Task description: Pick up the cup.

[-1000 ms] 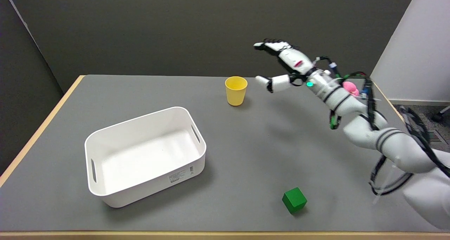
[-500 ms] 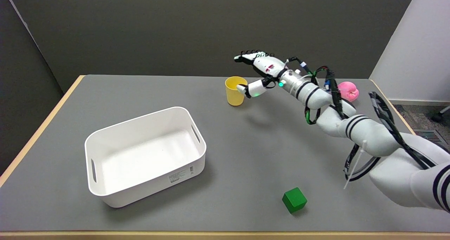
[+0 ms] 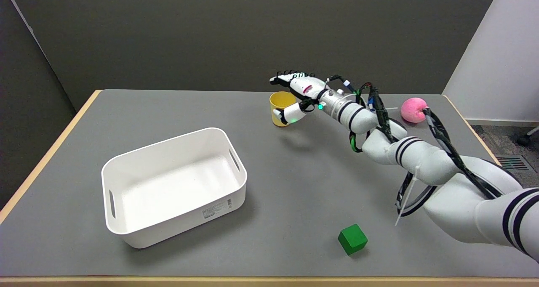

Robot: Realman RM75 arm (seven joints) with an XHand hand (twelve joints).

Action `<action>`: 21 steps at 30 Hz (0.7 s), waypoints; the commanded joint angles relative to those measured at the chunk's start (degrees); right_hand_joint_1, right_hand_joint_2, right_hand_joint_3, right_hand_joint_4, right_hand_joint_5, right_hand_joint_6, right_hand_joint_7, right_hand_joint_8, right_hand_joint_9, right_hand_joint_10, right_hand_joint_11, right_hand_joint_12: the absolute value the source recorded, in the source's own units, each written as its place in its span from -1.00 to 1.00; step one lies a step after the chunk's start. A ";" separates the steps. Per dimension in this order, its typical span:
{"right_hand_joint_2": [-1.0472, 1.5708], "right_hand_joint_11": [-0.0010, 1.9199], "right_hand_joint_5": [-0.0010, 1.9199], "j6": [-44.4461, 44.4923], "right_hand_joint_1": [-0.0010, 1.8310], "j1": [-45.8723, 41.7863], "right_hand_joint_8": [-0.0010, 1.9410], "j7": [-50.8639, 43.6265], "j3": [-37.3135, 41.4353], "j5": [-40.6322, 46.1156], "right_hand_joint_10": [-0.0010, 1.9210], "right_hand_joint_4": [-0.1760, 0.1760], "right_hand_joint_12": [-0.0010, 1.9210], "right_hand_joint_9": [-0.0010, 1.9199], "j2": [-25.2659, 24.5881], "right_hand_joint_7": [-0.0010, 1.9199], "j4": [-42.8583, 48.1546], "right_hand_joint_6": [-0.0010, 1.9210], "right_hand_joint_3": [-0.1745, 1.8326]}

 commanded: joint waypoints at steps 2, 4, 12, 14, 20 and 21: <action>0.26 -1.00 -0.88 -6.07 -0.38 0.21 -0.71 -0.29 -0.74 -0.65 -0.39 0.12 0.06 -0.95 -3.86 -0.87 -1.90 -0.58 0.16; 0.26 -1.00 -0.88 -6.09 -0.35 -0.01 -0.71 -0.27 -0.74 -0.65 -0.39 0.15 0.07 -0.95 -3.86 -0.87 -1.69 -0.59 0.15; 0.29 -0.87 -0.84 -6.09 -0.19 -0.13 -0.70 -0.50 -0.74 -0.65 -0.33 0.14 0.22 -0.84 -3.78 -0.81 -1.58 -0.57 0.19; 0.31 -0.82 -0.82 -6.09 -0.13 -0.13 -0.68 -0.59 -0.74 -0.65 -0.29 0.16 0.30 -0.79 -3.78 -0.77 -1.58 -0.55 0.18; 0.47 -0.42 -0.69 -5.32 0.16 -0.20 -0.38 -0.67 -0.60 -0.72 0.10 0.38 0.70 -0.47 -3.56 -0.45 -1.57 0.03 0.09; 0.47 -0.41 -0.69 -5.11 0.18 -0.27 -0.33 -0.67 -0.28 -0.97 0.12 0.39 0.74 -0.45 -3.54 -0.44 -1.57 0.09 0.08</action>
